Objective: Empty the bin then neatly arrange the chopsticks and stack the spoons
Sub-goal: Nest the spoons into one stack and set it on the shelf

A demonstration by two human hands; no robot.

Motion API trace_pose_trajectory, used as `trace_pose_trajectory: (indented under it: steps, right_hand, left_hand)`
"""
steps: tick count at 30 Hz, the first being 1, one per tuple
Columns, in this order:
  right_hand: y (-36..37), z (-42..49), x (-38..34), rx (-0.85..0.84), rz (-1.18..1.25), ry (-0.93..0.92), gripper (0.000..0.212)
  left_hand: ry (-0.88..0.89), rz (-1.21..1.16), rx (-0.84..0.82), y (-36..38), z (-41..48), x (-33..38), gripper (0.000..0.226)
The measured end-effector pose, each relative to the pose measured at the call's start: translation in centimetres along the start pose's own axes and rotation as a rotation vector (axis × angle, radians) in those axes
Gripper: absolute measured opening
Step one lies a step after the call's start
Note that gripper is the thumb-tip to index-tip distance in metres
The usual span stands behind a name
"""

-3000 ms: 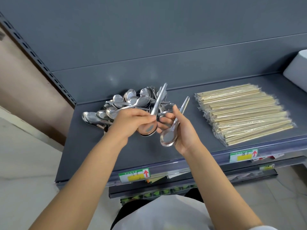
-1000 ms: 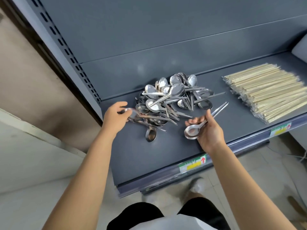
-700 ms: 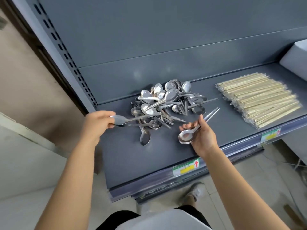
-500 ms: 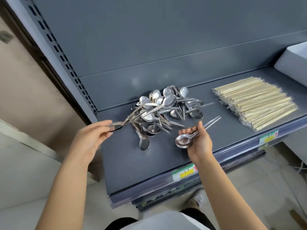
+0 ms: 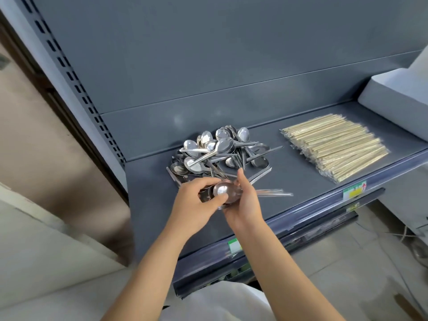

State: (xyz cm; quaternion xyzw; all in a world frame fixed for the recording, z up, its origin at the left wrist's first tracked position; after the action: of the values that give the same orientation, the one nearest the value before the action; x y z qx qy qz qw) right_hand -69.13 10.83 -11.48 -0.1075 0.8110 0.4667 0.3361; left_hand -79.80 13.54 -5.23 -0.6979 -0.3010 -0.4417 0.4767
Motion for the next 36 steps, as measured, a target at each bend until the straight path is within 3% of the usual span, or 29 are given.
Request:
trace_pose_trajectory:
  steps: [4, 7, 12, 18, 23, 26, 29, 32, 36]
  right_hand:
    - [0.8, -0.5, -0.7, 0.012, -0.008, 0.014, 0.04]
    - [1.0, -0.4, -1.3, 0.057, 0.021, 0.03, 0.046]
    - [0.9, -0.4, -1.9, 0.151, 0.089, 0.048, 0.046]
    - [1.6, -0.5, -2.7, 0.121, 0.066, -0.022, 0.041]
    - [1.7, -0.7, -2.8, 0.139, 0.062, -0.037, 0.039]
    - [1.6, -0.7, -2.1, 0.139, 0.113, -0.009, 0.04]
    - [0.9, -0.7, -1.7, 0.173, 0.114, 0.002, 0.041]
    - [0.3, -0.9, -1.3, 0.207, 0.115, 0.023, 0.041]
    - [-0.2, -1.0, -0.8, 0.222, 0.077, 0.036, 0.041]
  left_hand:
    - [0.082, 0.022, -0.008, 0.3, -0.5, -0.1, 0.046]
    - [0.157, 0.062, -0.041, 0.9, -0.9, -0.2, 0.04]
    - [0.145, 0.15, -0.126, 1.9, -1.3, -1.1, 0.057]
    - [0.024, -0.269, -0.005, 1.4, -1.4, -1.8, 0.035]
    - [-0.109, -0.521, -0.033, 1.3, -1.2, -2.2, 0.022]
    - [-0.051, -0.393, 0.122, -0.8, -1.1, -2.4, 0.013]
    - [-0.08, -0.054, 0.391, -4.2, -0.4, -4.1, 0.003]
    - [-0.254, 0.29, 0.366, -4.9, 0.6, -6.6, 0.018]
    - [-0.363, 0.463, 0.294, -4.3, 0.9, -8.1, 0.031]
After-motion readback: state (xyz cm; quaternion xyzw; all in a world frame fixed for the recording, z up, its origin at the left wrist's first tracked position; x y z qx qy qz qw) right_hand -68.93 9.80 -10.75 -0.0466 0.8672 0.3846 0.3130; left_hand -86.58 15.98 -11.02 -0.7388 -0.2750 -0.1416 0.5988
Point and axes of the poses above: each hand's wrist, its own z-axis towards the middle knuckle, its own y-axis out of the palm, x = y × z, the point moved 8 cm from there along z, towards the middle knuckle, and after that the axes turned 10 degrees about -y, right-handed, at the moved point
